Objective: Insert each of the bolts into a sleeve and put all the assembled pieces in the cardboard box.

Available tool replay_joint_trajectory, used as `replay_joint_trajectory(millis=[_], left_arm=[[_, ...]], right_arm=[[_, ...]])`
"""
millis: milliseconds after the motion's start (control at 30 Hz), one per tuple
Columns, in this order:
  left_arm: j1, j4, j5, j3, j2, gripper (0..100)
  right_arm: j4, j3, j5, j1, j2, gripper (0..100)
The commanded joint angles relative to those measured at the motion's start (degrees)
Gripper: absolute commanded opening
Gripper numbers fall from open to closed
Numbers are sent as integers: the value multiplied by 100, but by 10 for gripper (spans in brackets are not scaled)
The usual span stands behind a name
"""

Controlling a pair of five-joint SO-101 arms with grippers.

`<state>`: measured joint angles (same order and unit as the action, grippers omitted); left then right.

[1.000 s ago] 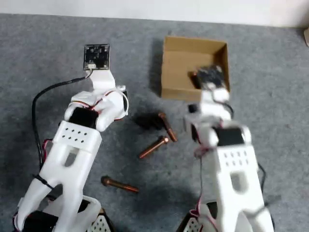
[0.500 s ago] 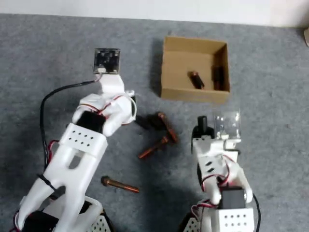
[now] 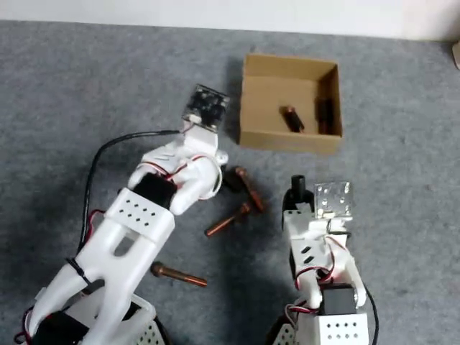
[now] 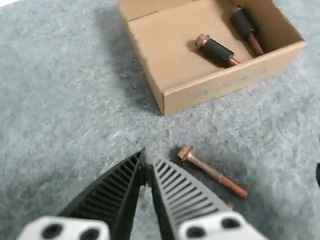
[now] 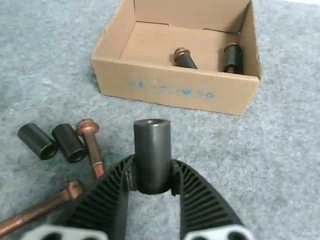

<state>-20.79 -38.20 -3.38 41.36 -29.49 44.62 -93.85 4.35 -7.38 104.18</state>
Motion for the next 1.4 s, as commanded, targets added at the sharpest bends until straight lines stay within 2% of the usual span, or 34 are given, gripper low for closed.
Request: replay_joint_trajectory(millis=[0, 167, 300, 467, 633, 800, 1000, 1200, 1367], left_arm=[[-57, 97, 132, -31, -66, 7], [-31, 53, 132, -75, -84, 7], [330, -580, 35, -75, -382, 7], [1226, -1749, -1829, -84, -831, 7], [1341, -2215, -1495, -48, -760, 11], [848, -2374, -554, 127, -752, 11], [268, -2567, -440, 400, -752, 11], [-690, -2681, -431, 409, -708, 11], [-1560, -2681, 123, 400, -708, 7]], right_arm=[[-224, 57, 44, 31, 66, 5], [-224, 40, 35, 31, 66, 5], [-224, 31, -220, 31, 66, 5], [-479, 22, -264, 31, 13, 5], [-505, -180, -237, 31, 13, 5], [-523, -233, -237, 31, 22, 5], [-655, -251, -237, 31, 22, 5], [-664, -251, -237, 31, 22, 5], [-664, -251, -237, 31, 22, 5]])
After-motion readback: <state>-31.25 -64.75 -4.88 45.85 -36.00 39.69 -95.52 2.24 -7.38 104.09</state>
